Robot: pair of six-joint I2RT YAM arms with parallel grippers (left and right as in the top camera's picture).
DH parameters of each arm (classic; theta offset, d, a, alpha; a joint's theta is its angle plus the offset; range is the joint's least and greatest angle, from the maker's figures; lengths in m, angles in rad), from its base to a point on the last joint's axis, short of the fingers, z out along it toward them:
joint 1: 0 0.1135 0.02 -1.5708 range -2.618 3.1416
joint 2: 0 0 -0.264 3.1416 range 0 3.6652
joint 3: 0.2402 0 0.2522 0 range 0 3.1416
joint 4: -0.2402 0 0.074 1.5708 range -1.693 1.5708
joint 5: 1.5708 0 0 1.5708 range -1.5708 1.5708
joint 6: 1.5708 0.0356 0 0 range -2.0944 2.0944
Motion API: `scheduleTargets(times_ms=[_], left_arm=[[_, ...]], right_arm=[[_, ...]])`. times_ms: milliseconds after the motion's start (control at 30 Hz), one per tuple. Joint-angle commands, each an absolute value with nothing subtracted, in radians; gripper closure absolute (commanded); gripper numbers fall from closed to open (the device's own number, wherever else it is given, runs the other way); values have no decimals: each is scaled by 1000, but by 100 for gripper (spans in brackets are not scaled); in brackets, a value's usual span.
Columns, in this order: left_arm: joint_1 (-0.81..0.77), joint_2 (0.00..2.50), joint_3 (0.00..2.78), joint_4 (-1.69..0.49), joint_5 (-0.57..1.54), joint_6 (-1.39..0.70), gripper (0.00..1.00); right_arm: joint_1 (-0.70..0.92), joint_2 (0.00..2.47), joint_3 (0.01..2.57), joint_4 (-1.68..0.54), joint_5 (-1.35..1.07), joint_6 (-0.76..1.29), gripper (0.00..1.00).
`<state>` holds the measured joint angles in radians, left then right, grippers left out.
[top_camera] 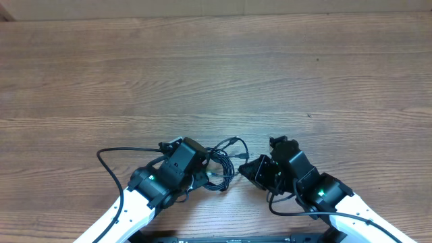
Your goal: Untangle cables
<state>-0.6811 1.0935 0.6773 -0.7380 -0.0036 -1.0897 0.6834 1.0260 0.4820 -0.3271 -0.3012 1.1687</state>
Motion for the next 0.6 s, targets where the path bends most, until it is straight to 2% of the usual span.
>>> scheduleTargets(times_ms=[0, 167, 300, 367, 400, 433, 567], left_arm=[[-689, 1093, 681, -753, -6, -1077, 96], [-688, 1093, 681, -818, -45, -1077, 96], [-688, 1093, 681, -815, -45, -1077, 96], [-688, 1093, 681, -815, -44, -1077, 96], [-688, 1093, 681, -815, -44, -1076, 96], [-688, 1093, 681, -814, -44, -1061, 96], [-689, 1093, 681, -806, -21, -959, 96]], right_arm=[[689, 1024, 496, -374, -197, 1118, 96], [689, 1024, 496, -530, -10, 1119, 96], [689, 1024, 496, -575, 33, 1118, 96], [689, 1024, 496, -571, 33, 1118, 89], [689, 1024, 496, -569, 33, 1118, 79], [689, 1024, 496, -562, 33, 1117, 74], [689, 1024, 496, -503, 32, 1067, 67]])
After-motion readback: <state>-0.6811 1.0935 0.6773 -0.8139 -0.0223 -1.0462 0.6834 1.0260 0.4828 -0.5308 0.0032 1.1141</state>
